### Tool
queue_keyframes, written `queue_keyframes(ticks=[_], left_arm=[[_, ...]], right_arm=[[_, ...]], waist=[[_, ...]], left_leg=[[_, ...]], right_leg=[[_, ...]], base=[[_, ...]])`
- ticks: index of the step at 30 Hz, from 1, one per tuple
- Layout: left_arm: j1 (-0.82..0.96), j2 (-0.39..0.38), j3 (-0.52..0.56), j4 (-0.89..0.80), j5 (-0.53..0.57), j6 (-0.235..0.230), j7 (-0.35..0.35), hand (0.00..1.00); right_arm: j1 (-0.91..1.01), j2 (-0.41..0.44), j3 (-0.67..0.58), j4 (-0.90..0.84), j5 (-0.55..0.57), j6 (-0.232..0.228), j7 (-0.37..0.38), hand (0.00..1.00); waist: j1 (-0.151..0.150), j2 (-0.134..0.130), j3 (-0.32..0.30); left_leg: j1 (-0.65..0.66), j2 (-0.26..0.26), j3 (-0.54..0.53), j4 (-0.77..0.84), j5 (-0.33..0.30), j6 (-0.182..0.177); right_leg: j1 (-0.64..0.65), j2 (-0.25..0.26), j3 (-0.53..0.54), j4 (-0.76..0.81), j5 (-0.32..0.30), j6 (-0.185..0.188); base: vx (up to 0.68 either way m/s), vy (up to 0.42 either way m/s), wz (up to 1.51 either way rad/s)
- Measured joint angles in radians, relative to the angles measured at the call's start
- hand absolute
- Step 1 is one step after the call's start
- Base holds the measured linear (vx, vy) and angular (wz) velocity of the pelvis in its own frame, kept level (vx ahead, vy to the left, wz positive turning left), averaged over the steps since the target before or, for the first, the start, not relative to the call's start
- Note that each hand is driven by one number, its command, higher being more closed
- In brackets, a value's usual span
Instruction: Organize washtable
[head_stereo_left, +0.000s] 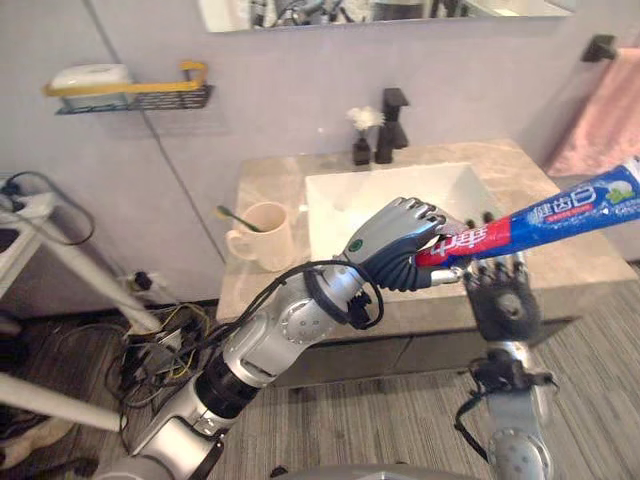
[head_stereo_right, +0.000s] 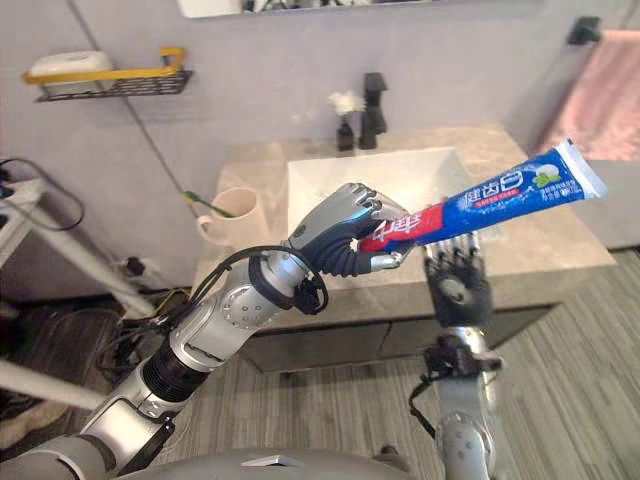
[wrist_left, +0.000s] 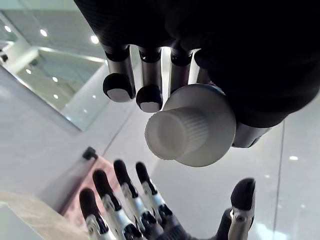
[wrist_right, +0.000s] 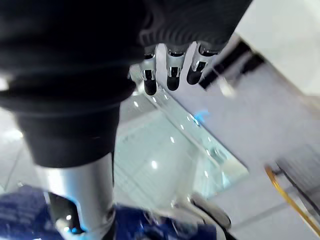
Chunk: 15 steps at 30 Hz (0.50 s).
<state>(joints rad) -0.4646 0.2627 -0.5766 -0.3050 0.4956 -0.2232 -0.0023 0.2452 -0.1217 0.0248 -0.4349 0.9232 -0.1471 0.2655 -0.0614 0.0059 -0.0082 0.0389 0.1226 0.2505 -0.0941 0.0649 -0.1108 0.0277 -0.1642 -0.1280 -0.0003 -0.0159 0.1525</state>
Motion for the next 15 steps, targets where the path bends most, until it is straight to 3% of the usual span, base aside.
queue_keyframes(ticks=[10, 15], left_arm=[[0.001, 0.022, 0.000, 0.028, 0.000, 0.012, 0.018, 1.00], [0.031, 0.025, 0.002, 0.028, 0.000, 0.014, 0.030, 1.00]], right_arm=[[-0.079, -0.109, 0.032, -0.046, 0.080, 0.005, -0.012, 0.00], [-0.103, -0.113, 0.056, -0.045, 0.080, 0.005, -0.027, 0.00]], waist=[[0.014, -0.004, -0.004], [0.015, -0.005, -0.024]], left_leg=[[-0.017, -0.004, -0.048, -0.010, 0.023, 0.004], [-0.018, -0.004, -0.052, -0.010, 0.027, 0.004]], right_leg=[[0.012, -0.004, -0.047, -0.001, -0.003, 0.000], [0.009, -0.003, -0.051, -0.001, -0.003, -0.001]], base=[[-0.03, 0.001, 0.14], [-0.01, 0.001, 0.02]])
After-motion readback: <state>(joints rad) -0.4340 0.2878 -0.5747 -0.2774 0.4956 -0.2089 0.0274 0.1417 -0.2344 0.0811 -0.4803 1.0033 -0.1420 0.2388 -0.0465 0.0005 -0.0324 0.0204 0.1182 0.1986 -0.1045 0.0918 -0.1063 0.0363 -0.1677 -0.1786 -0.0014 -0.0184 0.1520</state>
